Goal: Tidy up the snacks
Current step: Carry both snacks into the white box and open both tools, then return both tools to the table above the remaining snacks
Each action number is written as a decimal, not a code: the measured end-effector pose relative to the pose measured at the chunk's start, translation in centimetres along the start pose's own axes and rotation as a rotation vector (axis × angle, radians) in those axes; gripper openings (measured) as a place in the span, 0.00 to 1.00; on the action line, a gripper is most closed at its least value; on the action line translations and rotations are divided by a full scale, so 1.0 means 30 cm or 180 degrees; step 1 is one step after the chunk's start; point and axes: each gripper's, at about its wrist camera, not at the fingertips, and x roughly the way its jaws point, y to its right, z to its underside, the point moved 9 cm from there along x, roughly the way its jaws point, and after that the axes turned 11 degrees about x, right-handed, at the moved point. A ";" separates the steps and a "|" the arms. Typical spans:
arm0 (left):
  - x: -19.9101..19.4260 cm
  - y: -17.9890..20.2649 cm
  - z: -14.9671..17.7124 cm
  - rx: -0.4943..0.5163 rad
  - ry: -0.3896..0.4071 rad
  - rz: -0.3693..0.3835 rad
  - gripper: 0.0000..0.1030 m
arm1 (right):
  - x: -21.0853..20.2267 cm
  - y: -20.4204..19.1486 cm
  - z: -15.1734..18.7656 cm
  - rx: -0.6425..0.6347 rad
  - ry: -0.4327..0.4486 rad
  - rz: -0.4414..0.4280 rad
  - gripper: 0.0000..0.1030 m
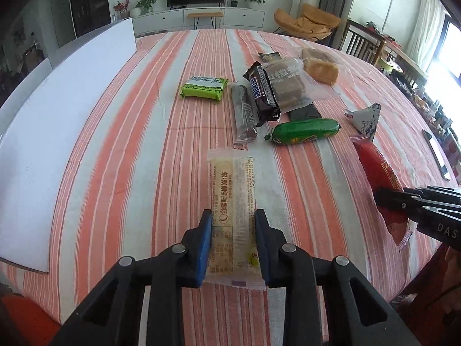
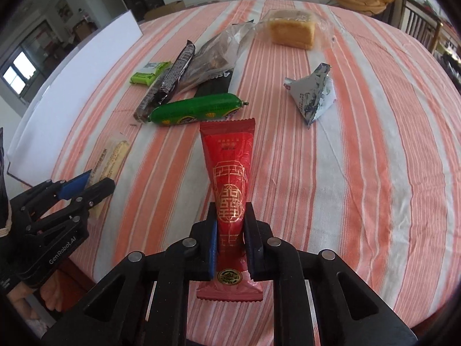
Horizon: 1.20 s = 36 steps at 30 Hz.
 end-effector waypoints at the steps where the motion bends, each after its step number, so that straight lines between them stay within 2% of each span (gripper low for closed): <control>1: -0.016 -0.010 -0.008 -0.0082 0.0056 0.0059 0.27 | -0.023 0.016 -0.014 0.0012 0.0013 -0.0042 0.14; 5: -0.074 -0.046 -0.033 -0.0356 0.0247 0.0281 0.27 | -0.082 0.033 -0.077 0.0063 0.0048 -0.0197 0.13; 10: -0.119 -0.107 -0.030 -0.0650 0.0333 0.0410 0.27 | -0.015 0.026 -0.050 0.0258 -0.0403 -0.0328 0.12; 14: -0.200 -0.176 -0.060 -0.0909 0.0469 0.0501 0.27 | -0.032 -0.071 -0.082 0.0228 -0.0494 -0.0548 0.12; 17: -0.327 -0.288 -0.125 -0.1102 0.0691 0.0521 0.27 | -0.078 -0.235 -0.160 0.0098 -0.0501 -0.0802 0.12; 19: -0.438 -0.411 -0.175 -0.1157 0.0874 0.0305 0.27 | -0.141 -0.394 -0.238 -0.0072 -0.0388 -0.1025 0.12; 22: -0.572 -0.626 -0.219 -0.1220 0.1001 -0.0218 0.27 | -0.240 -0.692 -0.355 -0.0299 -0.0203 -0.1456 0.12; 26: -0.640 -0.896 -0.223 -0.1304 0.0878 -0.0866 0.27 | -0.288 -1.099 -0.457 -0.0579 -0.0066 -0.1876 0.12; 28: -0.637 -0.998 -0.199 -0.1283 0.0692 -0.1191 0.31 | -0.277 -1.251 -0.495 -0.0706 0.0002 -0.1903 0.25; 29: -0.637 -1.037 -0.181 -0.1294 0.0606 -0.1335 0.44 | -0.278 -1.294 -0.514 -0.0715 0.0068 -0.1870 0.37; 30: -0.646 -1.065 -0.156 -0.1322 0.0558 -0.1477 0.61 | -0.290 -1.311 -0.531 -0.0688 0.0150 -0.1888 0.63; 31: -0.660 -1.081 -0.137 -0.1352 0.0569 -0.1575 0.69 | -0.316 -1.310 -0.544 -0.0655 0.0247 -0.1945 0.65; 32: -0.673 -1.082 -0.116 -0.1378 0.0632 -0.1625 0.80 | -0.343 -1.296 -0.550 -0.0664 0.0309 -0.2005 0.65; 33: -0.689 -1.079 -0.094 -0.1396 0.0718 -0.1634 0.85 | -0.372 -1.267 -0.550 -0.0701 0.0378 -0.2032 0.65; 36: -0.673 -1.009 -0.085 -0.1403 0.0833 -0.1479 0.85 | -0.444 -1.115 -0.579 -0.0842 0.0861 -0.1777 0.65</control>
